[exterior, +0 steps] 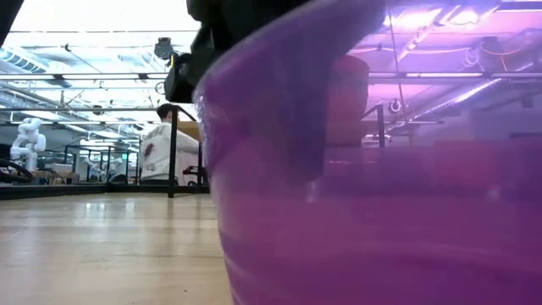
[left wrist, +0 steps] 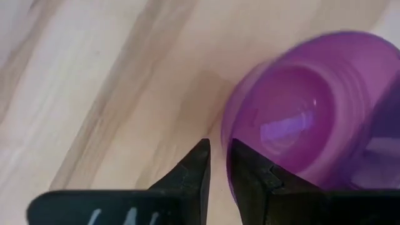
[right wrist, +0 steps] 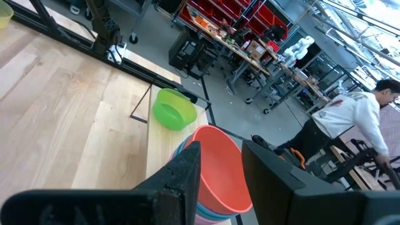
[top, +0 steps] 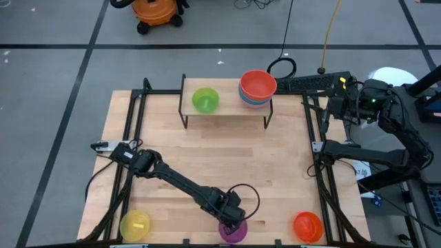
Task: Place and stack bowls onto a shelf
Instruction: Stack the light purple bowl on top of the light green bowl on the shelf
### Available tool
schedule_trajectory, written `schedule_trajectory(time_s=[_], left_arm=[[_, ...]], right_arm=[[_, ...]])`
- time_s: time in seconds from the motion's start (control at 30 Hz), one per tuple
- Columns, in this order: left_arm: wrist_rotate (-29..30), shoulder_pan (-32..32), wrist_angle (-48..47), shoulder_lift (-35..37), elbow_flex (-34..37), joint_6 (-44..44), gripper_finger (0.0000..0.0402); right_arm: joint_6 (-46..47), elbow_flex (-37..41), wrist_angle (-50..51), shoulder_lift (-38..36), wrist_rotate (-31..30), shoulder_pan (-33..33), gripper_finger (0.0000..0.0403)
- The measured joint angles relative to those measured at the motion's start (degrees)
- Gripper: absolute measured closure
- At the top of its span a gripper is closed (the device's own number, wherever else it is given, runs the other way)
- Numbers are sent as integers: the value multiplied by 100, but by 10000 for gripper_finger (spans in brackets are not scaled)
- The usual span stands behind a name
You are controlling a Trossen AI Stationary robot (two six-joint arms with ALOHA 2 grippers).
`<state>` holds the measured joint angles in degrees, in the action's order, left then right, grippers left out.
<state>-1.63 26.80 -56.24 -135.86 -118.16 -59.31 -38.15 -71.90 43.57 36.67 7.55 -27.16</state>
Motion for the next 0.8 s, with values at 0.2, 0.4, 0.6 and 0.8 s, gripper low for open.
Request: schedule_trajectory(time_s=[0.2, 0.4, 0.6, 0.8], left_arm=[[-1, -94, -48, -132, 34, -115, 388], [-13, -176, -48, -141, 23, -249, 396], [24, -398, -234, 67, 42, 319, 397], [162, -717, -1065, 635, 43, 591, 398]], right_arm=[[0, 0, 0, -2, 0, 0, 291], [0, 0, 2, -2, 0, 0, 291], [0, 0, 2, -2, 0, 0, 291], [0, 0, 4, -2, 0, 0, 291]])
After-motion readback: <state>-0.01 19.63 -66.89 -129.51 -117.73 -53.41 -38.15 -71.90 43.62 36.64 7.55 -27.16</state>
